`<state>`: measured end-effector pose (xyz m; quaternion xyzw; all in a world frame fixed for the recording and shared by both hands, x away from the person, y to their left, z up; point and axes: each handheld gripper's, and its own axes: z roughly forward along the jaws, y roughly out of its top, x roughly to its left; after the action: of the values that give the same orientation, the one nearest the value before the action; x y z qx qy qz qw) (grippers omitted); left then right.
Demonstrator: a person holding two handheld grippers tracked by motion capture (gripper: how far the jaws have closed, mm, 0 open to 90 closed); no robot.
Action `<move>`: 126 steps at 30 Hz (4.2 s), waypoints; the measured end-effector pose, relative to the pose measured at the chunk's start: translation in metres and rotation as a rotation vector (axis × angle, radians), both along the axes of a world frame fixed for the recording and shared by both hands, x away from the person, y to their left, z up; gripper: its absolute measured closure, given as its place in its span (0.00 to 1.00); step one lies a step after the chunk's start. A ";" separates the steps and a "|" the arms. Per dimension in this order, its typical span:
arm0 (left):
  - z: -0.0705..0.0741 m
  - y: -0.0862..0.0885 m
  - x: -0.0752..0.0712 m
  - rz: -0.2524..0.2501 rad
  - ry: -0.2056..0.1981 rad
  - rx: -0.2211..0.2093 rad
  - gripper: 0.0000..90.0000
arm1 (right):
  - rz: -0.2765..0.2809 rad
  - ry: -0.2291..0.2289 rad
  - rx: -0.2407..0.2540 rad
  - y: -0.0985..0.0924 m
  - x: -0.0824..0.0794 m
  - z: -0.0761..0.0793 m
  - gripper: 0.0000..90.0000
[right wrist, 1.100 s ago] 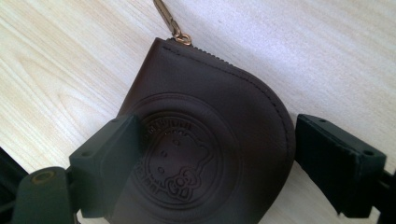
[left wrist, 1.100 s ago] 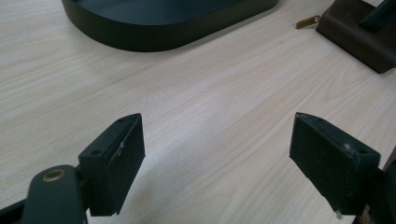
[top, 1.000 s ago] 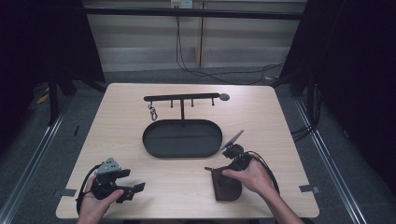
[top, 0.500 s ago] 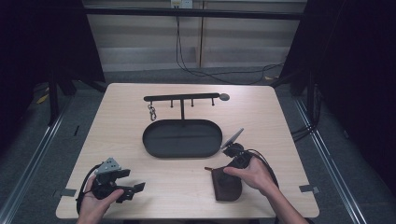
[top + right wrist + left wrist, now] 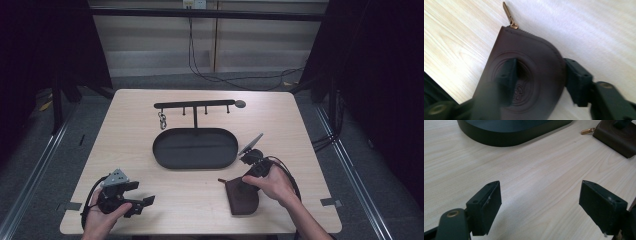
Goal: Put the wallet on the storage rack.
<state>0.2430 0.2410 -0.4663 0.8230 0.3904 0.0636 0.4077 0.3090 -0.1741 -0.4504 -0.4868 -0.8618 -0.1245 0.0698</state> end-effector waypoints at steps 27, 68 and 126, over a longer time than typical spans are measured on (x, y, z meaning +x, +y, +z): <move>0.000 0.000 0.000 -0.009 0.000 0.005 0.20 | -0.026 -0.016 0.012 -0.004 0.011 0.032 0.91; 0.000 0.002 0.004 -0.007 0.014 -0.028 0.20 | -0.032 -0.059 -0.089 -0.012 0.021 0.084 0.96; 0.000 0.004 0.003 -0.015 0.022 -0.029 0.19 | -0.037 -0.113 -0.121 0.021 0.075 0.125 0.96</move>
<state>0.2460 0.2446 -0.4660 0.8206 0.3894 0.0457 0.4157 0.3844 -0.1536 -0.3257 -0.4981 -0.8612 -0.1008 -0.0106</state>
